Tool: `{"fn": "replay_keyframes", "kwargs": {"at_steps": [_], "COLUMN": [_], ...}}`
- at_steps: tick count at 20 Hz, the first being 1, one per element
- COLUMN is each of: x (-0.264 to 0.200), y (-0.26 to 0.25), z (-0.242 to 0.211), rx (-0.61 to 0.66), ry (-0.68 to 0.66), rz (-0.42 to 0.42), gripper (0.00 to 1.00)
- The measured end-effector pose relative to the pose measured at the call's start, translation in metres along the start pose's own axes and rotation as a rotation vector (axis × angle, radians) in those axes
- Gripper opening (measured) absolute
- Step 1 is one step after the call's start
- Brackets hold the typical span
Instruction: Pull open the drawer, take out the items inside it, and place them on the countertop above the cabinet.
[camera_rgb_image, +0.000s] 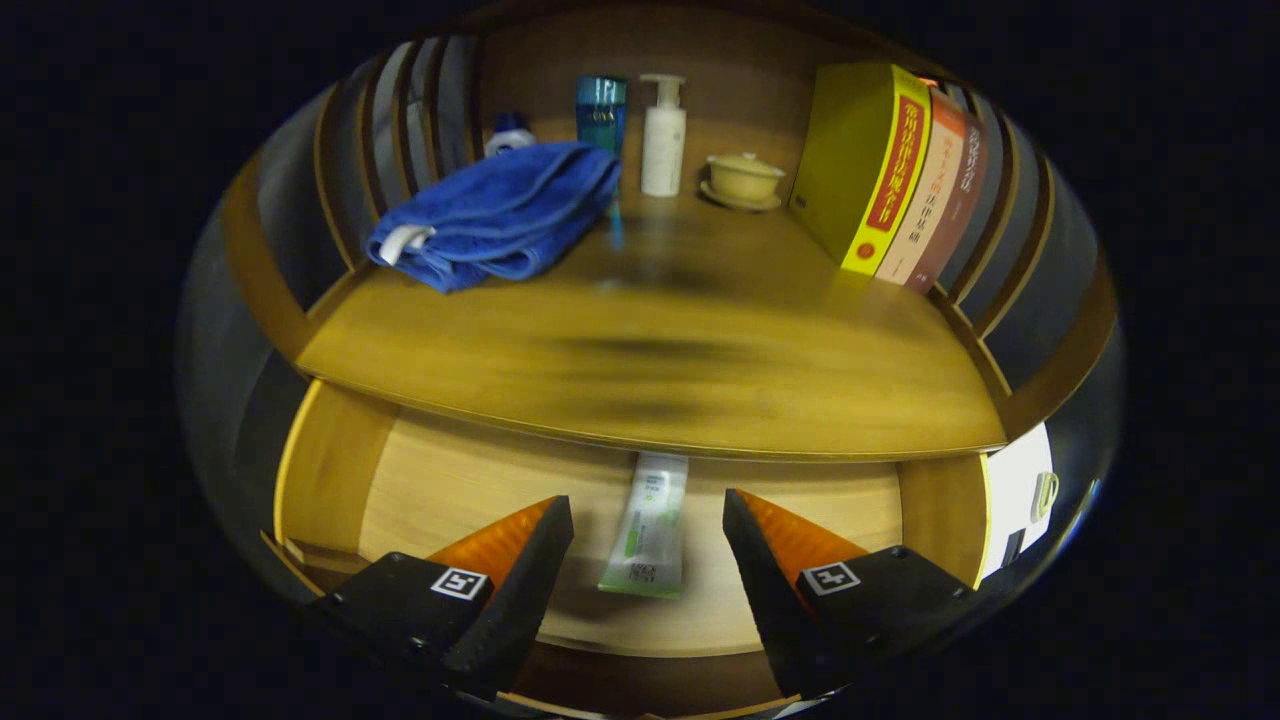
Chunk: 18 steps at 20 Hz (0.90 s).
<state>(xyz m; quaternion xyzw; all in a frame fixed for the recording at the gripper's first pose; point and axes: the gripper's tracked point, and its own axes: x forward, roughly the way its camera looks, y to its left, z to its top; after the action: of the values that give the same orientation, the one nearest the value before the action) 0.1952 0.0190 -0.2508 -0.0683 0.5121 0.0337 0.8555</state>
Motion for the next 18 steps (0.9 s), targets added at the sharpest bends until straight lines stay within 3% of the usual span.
{"fn": "replay_keyframes", "kwargs": {"at_steps": [9, 16, 18], "x": [0.035, 0.052, 0.051], "y": [0.002, 0.009, 0.01], "z": [-0.034, -0.027, -0.025], "rx": [0.042, 0.089, 0.107], "ry": [0.232, 0.286, 0.305], "rz": [0.007, 0.012, 0.014], "gripper": [0.97, 0.97, 0.91]}}
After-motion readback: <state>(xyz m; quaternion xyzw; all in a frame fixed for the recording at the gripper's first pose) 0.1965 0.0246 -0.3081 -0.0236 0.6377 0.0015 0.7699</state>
